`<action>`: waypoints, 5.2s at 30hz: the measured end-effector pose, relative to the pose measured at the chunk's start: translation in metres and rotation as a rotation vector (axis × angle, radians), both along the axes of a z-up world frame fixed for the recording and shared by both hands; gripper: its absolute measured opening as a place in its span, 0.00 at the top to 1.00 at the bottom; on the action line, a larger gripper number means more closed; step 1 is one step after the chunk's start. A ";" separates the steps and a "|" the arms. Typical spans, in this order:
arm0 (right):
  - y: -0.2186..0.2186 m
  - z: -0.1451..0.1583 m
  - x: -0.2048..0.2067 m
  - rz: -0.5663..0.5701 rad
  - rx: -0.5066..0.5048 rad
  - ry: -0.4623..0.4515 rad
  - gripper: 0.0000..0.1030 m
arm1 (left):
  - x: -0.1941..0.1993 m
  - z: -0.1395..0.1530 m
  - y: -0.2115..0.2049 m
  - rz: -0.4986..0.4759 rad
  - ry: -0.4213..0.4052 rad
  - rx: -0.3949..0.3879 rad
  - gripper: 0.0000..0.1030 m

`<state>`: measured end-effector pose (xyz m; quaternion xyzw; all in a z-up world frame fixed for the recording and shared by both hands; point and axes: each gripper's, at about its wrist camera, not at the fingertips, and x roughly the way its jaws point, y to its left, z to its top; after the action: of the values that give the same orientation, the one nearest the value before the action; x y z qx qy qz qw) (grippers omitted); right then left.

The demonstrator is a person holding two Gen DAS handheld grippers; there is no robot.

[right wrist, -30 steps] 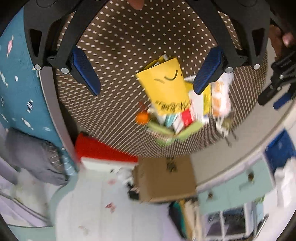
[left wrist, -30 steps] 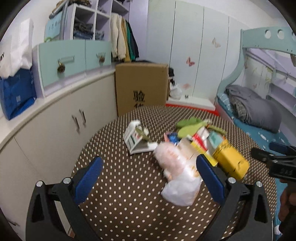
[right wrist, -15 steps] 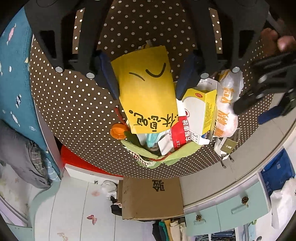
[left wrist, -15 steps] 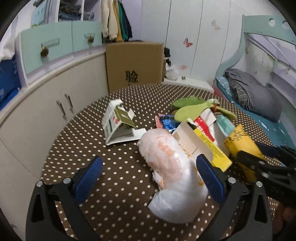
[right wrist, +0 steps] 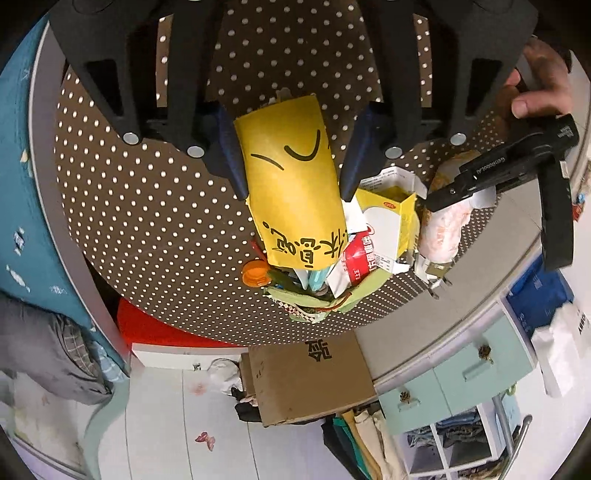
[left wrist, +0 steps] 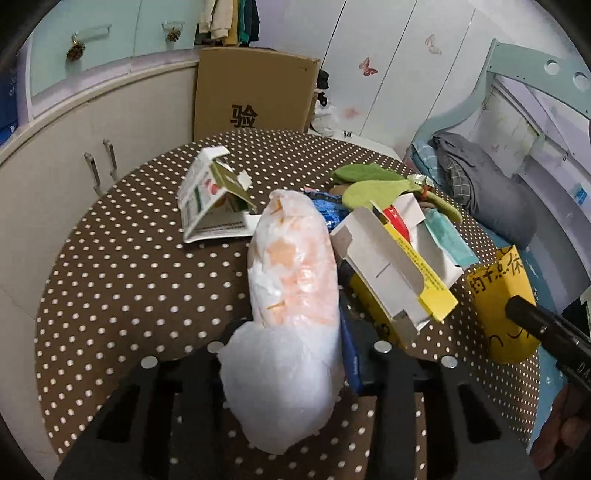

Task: Collect trash
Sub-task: 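Grasp the yellow paper bag with the right tool while the left tool grasps the plastic bag, then carry both bags to the white bin and open both tools over it, then return both tools to the table toward the remaining trash, then grasp the white-green medicine box with the left tool while the right tool grasps the yellow box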

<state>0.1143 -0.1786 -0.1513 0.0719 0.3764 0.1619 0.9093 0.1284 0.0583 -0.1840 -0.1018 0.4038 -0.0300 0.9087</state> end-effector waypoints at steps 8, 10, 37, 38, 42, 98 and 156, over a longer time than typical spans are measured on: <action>-0.026 0.019 -0.011 -0.036 0.070 -0.054 0.52 | -0.028 0.019 0.003 -0.023 -0.057 0.016 0.65; -0.036 0.028 -0.013 -0.055 0.078 -0.076 0.52 | -0.034 0.030 -0.003 -0.042 -0.086 0.017 0.65; -0.333 -0.232 0.018 -0.642 0.266 0.348 0.38 | -0.002 0.058 -0.233 -0.521 -0.102 0.113 0.65; -0.337 -0.241 0.019 -0.657 0.277 0.359 0.37 | 0.002 0.054 -0.246 -0.545 -0.087 0.116 0.65; -0.353 -0.251 0.012 -0.705 0.318 0.351 0.27 | 0.012 0.047 -0.292 -0.622 -0.051 0.119 0.65; -0.172 0.041 -0.046 -0.442 0.009 -0.125 0.06 | -0.020 0.085 -0.227 -0.451 -0.214 0.140 0.08; 0.102 -0.015 0.026 0.184 0.053 0.148 0.58 | 0.031 0.005 0.074 0.049 0.088 0.087 0.48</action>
<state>0.1400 -0.0765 -0.1666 0.0727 0.4430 0.2485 0.8583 0.1598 0.1325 -0.1790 -0.0731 0.4415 0.0142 0.8942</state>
